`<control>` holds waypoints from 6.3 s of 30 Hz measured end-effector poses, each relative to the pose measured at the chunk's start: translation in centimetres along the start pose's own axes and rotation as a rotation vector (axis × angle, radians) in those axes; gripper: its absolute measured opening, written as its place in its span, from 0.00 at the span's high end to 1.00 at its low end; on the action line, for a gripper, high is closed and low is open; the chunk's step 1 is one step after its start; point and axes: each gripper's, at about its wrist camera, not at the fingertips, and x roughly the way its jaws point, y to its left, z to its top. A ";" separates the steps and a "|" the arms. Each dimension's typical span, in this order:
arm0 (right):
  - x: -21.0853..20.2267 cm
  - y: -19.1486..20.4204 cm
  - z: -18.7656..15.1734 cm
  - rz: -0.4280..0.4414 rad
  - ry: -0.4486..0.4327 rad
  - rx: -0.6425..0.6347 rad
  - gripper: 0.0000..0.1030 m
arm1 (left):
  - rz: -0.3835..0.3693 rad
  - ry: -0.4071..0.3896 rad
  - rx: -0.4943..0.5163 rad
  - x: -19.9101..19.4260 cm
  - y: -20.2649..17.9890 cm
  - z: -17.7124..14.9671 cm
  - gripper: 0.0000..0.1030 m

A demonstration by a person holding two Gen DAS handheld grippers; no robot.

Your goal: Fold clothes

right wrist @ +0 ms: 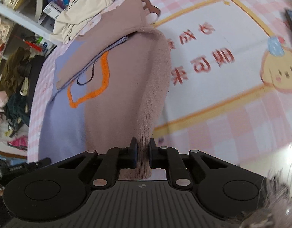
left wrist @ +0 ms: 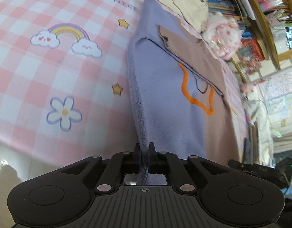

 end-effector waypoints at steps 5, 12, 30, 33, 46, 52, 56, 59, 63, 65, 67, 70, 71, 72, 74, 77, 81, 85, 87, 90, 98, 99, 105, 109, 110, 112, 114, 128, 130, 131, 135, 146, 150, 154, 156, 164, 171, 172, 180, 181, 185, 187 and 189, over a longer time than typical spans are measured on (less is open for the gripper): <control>-1.6 -0.2 -1.4 0.028 0.028 0.056 0.89 | -0.061 0.031 -0.024 -1.3 0.8 -0.7 0.96; -4.0 0.9 1.0 0.225 -0.078 0.145 0.90 | -0.232 -0.101 -0.097 -3.2 0.2 1.9 0.96; 2.7 4.6 19.4 0.288 -0.327 0.164 0.89 | -0.249 -0.343 -0.158 2.8 -2.1 17.1 0.95; 4.6 4.2 20.4 0.250 -0.303 0.190 0.89 | -0.192 -0.322 -0.156 4.2 -1.7 18.1 0.95; 5.3 4.9 21.8 0.020 -0.420 0.019 0.50 | 0.075 -0.349 0.158 5.7 -3.5 19.0 0.32; 7.1 6.9 20.0 -0.159 -0.388 -0.301 0.50 | 0.202 -0.377 0.357 5.5 -4.9 18.8 0.34; 8.9 6.9 19.3 -0.217 -0.359 -0.340 0.82 | 0.189 -0.373 0.377 5.9 -5.2 18.7 0.56; 8.2 5.8 19.2 -0.171 -0.366 -0.205 0.91 | 0.167 -0.368 0.379 6.2 -5.5 18.7 0.94; 6.5 4.6 18.8 -0.107 -0.427 -0.110 0.92 | 0.182 -0.326 0.371 7.3 -5.2 19.2 0.94; 7.8 4.3 19.2 -0.156 -0.393 -0.137 0.92 | 0.202 -0.291 0.326 8.2 -4.1 20.0 0.92; 8.9 3.7 19.3 -0.170 -0.372 -0.136 0.90 | 0.214 -0.275 0.282 8.7 -3.2 20.6 0.84; 8.9 3.2 19.1 -0.177 -0.384 -0.128 0.75 | 0.250 -0.283 0.252 8.3 -3.2 21.0 0.61; 8.7 3.1 19.0 -0.185 -0.389 -0.129 0.69 | 0.266 -0.294 0.256 8.1 -3.3 20.9 0.55; 8.2 2.9 18.9 -0.184 -0.401 -0.135 0.68 | 0.274 -0.310 0.264 7.7 -3.5 20.7 0.47; 7.3 2.9 18.8 -0.180 -0.419 -0.155 0.67 | 0.254 -0.336 0.295 7.1 -3.9 20.2 0.42; 7.1 3.6 19.1 -0.185 -0.425 -0.221 0.67 | 0.244 -0.369 0.370 6.8 -5.0 19.7 0.39; 7.8 4.9 20.1 -0.177 -0.415 -0.289 0.67 | 0.363 -0.445 0.491 7.3 -7.1 19.1 0.39; 8.9 6.1 20.8 -0.189 -0.405 -0.340 0.67 | 0.356 -0.436 0.519 7.9 -7.8 19.4 0.39; 9.6 6.7 21.1 -0.209 -0.393 -0.374 0.78 | 0.343 -0.430 0.505 8.1 -7.6 19.6 0.40; 10.0 6.6 21.4 -0.202 -0.378 -0.360 0.93 | 0.323 -0.421 0.484 8.4 -7.3 20.0 0.69; 10.0 4.1 22.3 -0.141 -0.373 -0.182 0.93 | 0.292 -0.412 0.458 8.9 -6.8 20.3 1.00; 10.4 3.8 22.4 -0.147 -0.365 -0.172 0.93 | 0.291 -0.413 0.459 9.0 -6.8 20.3 1.00; 10.6 3.7 22.2 -0.140 -0.366 -0.184 0.92 | 0.288 -0.420 0.468 9.0 -6.8 20.0 0.82; 10.8 4.1 22.1 -0.167 -0.362 -0.207 0.92 | 0.287 -0.425 0.474 9.1 -6.7 19.8 0.76; 10.9 4.3 22.1 -0.176 -0.360 -0.214 0.92 | 0.286 -0.426 0.476 9.1 -6.7 19.8 0.73; 11.0 4.6 22.2 -0.197 -0.353 -0.237 0.92 | 0.282 -0.439 0.470 8.9 -6.8 19.7 0.69; 11.1 4.9 22.2 -0.213 -0.347 -0.255 0.92 | 0.275 -0.456 0.462 8.7 -6.9 19.6 0.75; 11.2 5.1 22.2 -0.233 -0.345 -0.245 0.92 | 0.388 -0.397 0.482 10.8 -6.2 20.1 0.85; 11.2 5.3 22.2 -0.236 -0.347 -0.242 0.88 | 0.422 -0.399 0.498 10.6 -6.6 19.8 0.71; 10.9 5.4 22.0 -0.239 -0.357 -0.242 0.77 | 0.429 -0.412 0.493 10.1 -6.7 19.6 0.67; 8.8 5.9 20.5 -0.204 -0.438 -0.268 0.52 | 0.390 -0.519 0.512 7.1 -7.4 17.9 0.27; 4.0 6.9 12.8 -0.195 -0.430 -0.326 0.21 | 0.357 -0.523 0.603 3.4 -8.6 10.5 0.09; 3.9 7.7 9.6 -0.229 -0.399 -0.370 0.15 | 0.358 -0.485 0.575 3.2 -7.9 8.2 0.07; 4.7 8.5 7.1 -0.261 -0.357 -0.396 0.15 | 0.365 -0.440 0.538 3.5 -7.2 6.6 0.07; 5.1 8.8 5.9 -0.274 -0.340 -0.398 0.14 | 0.368 -0.418 0.522 3.6 -6.9 5.9 0.07; 5.8 8.7 2.9 -0.289 -0.291 -0.340 0.14 | 0.370 -0.345 0.478 4.5 -6.6 4.1 0.07; 6.4 9.5 3.1 -0.247 -0.258 -0.489 0.14 | 0.404 -0.357 0.428 5.1 -7.9 2.9 0.07; 6.2 9.5 3.5 -0.241 -0.259 -0.510 0.14 | 0.411 -0.359 0.416 5.2 -8.2 2.9 0.07; 4.4 7.4 6.3 -0.184 -0.243 -0.653 0.13 | 0.454 -0.363 0.335 7.2 -11.8 1.2 0.07; 4.2 7.0 6.6 -0.176 -0.241 -0.664 0.13 | 0.461 -0.367 0.337 7.6 -12.5 0.9 0.07; 3.5 5.3 7.9 -0.141 -0.230 -0.702 0.13 | 0.496 -0.382 0.340 8.7 -14.8 -0.5 0.07; 3.2 4.5 8.5 -0.120 -0.224 -0.718 0.13 | 0.517 -0.396 0.335 9.1 -15.9 -1.2 0.07; 2.9 3.7 9.0 -0.102 -0.215 -0.729 0.13 | 0.533 -0.411 0.325 9.4 -16.8 -1.9 0.07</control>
